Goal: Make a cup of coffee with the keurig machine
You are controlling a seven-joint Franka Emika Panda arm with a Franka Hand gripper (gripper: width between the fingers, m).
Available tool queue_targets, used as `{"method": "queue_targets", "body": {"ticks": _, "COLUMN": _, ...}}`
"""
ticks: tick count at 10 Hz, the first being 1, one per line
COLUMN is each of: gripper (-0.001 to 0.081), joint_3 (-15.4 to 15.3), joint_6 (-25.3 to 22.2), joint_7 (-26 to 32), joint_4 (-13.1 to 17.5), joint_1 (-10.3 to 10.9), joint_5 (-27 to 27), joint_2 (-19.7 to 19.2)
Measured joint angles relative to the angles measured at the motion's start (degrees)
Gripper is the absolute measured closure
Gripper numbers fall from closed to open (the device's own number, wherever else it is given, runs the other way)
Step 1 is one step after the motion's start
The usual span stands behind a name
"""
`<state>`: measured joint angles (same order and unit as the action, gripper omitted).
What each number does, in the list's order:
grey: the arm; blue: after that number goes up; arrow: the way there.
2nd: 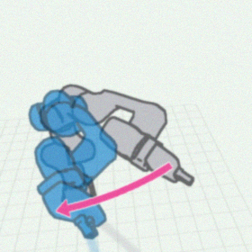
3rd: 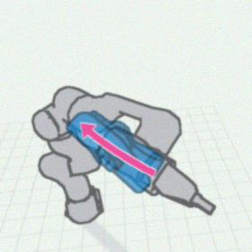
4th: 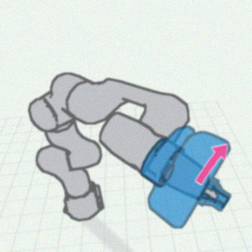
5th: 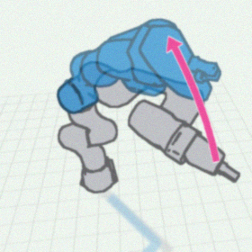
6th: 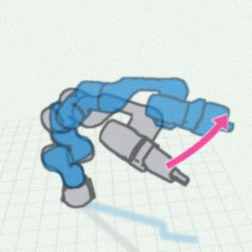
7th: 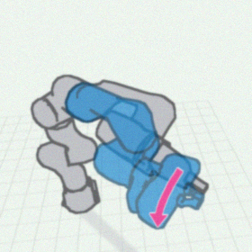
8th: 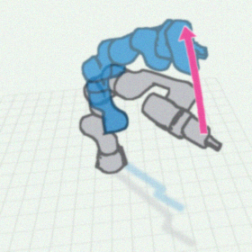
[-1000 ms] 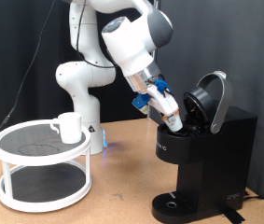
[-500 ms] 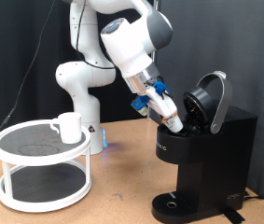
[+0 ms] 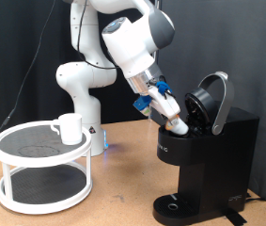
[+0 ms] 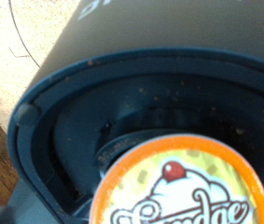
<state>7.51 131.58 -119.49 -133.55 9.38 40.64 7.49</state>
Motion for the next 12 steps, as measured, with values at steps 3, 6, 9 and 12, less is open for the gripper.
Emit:
{"method": "queue_targets", "body": {"ticks": 3, "gripper": 0.0087, "joint_3": -0.1, "joint_6": -1.0, "joint_7": 0.0, "joint_4": 0.3, "joint_1": 0.1, "joint_5": 0.0, "joint_2": 0.0}}
{"method": "queue_targets", "body": {"ticks": 6, "gripper": 0.0074, "joint_3": -0.1, "joint_6": -6.8, "joint_7": 0.1, "joint_4": 0.9, "joint_1": 0.1, "joint_5": -1.7, "joint_2": 0.2}}
{"method": "queue_targets", "body": {"ticks": 9, "gripper": 0.0072, "joint_3": -0.5, "joint_6": -8.5, "joint_7": 0.2, "joint_4": 0.7, "joint_1": 0.1, "joint_5": -2.2, "joint_2": 0.8}}
{"method": "queue_targets", "body": {"ticks": 12, "gripper": 0.0072, "joint_3": -0.8, "joint_6": -8.3, "joint_7": 0.2, "joint_4": 0.4, "joint_1": 0.1, "joint_5": -2.2, "joint_2": 1.1}}
